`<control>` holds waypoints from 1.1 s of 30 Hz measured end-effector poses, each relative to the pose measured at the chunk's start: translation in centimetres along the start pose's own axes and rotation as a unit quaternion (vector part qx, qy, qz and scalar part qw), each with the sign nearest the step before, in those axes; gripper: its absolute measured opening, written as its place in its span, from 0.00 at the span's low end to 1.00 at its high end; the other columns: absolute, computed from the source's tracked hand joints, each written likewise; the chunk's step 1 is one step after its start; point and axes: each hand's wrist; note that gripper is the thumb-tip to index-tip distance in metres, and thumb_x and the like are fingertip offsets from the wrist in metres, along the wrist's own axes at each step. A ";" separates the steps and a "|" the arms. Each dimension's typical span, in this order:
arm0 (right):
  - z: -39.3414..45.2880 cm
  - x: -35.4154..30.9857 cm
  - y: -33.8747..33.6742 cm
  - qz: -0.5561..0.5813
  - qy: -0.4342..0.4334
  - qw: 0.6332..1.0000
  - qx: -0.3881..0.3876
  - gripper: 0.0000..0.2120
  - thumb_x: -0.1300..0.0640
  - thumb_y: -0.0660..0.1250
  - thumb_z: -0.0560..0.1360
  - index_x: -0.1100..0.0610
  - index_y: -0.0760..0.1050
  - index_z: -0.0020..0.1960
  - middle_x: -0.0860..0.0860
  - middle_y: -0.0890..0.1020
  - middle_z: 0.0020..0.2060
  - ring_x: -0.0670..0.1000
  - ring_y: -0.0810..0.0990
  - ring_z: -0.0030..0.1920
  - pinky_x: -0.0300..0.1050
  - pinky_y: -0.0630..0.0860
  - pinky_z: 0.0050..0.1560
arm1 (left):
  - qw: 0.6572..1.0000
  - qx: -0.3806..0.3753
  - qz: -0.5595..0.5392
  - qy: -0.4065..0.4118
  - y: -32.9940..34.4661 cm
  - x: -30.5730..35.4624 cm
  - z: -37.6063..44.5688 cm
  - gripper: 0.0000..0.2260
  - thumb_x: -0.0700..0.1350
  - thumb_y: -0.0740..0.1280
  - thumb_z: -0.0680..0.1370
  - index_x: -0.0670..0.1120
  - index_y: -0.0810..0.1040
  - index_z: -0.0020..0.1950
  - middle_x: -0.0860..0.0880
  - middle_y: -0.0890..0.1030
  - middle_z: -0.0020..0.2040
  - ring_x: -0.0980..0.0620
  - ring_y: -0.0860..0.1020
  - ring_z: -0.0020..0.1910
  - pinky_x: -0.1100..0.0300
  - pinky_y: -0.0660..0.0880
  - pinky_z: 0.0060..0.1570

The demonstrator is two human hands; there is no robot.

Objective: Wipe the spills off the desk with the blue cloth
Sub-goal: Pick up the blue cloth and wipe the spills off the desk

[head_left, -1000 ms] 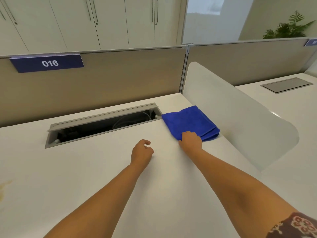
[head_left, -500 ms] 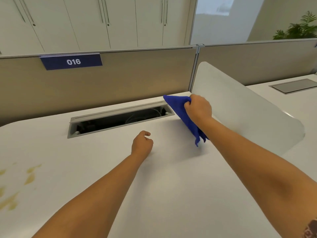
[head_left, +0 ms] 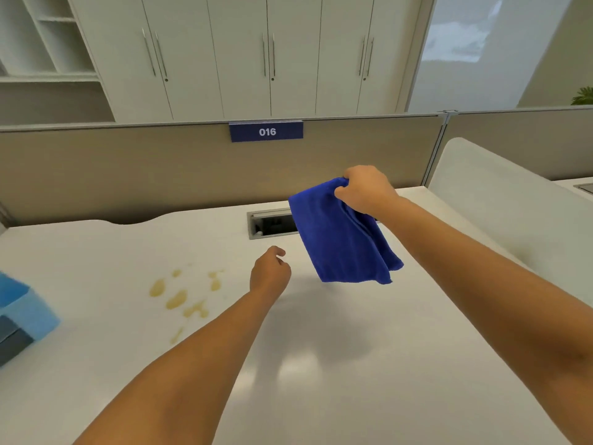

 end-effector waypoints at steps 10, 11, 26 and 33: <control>-6.5 -17.5 6.9 -0.041 -0.049 0.992 0.106 0.09 0.62 0.55 0.78 0.62 0.74 0.52 0.57 0.80 0.49 0.59 0.75 0.46 0.47 0.66 0.41 | 0.993 0.088 0.068 -0.045 -19.0 -18.0 -1.2 0.17 0.38 0.58 0.76 0.42 0.72 0.64 0.42 0.78 0.60 0.42 0.76 0.56 0.56 0.69 0.47; -7.7 -18.7 8.2 -0.048 -0.061 0.992 0.100 0.09 0.63 0.55 0.78 0.61 0.74 0.53 0.58 0.80 0.51 0.60 0.77 0.50 0.49 0.68 0.42 | 0.992 0.090 0.079 -0.047 -20.0 -19.6 -1.3 0.17 0.38 0.58 0.76 0.42 0.71 0.64 0.41 0.77 0.61 0.41 0.76 0.58 0.54 0.71 0.50; -19.5 -20.0 23.4 -0.133 -0.197 0.953 -0.191 0.19 0.40 0.62 0.73 0.54 0.78 0.52 0.50 0.81 0.46 0.52 0.77 0.48 0.48 0.74 0.45 | 0.959 0.020 0.281 0.031 -22.1 -29.4 -3.0 0.24 0.52 0.50 0.80 0.46 0.57 0.75 0.47 0.55 0.78 0.50 0.50 0.78 0.54 0.46 0.75; -14.5 -20.7 23.6 0.072 0.055 0.992 -0.083 0.25 0.46 0.57 0.80 0.56 0.62 0.74 0.53 0.63 0.75 0.53 0.59 0.75 0.50 0.61 0.74 | 0.955 0.025 0.293 0.030 -21.9 -29.7 -2.6 0.25 0.53 0.49 0.80 0.48 0.56 0.76 0.48 0.53 0.78 0.51 0.49 0.78 0.54 0.45 0.75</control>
Point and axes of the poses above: each hand's wrist, its own z-axis towards the middle knuckle, its own y-axis out of the palm, x = y × z
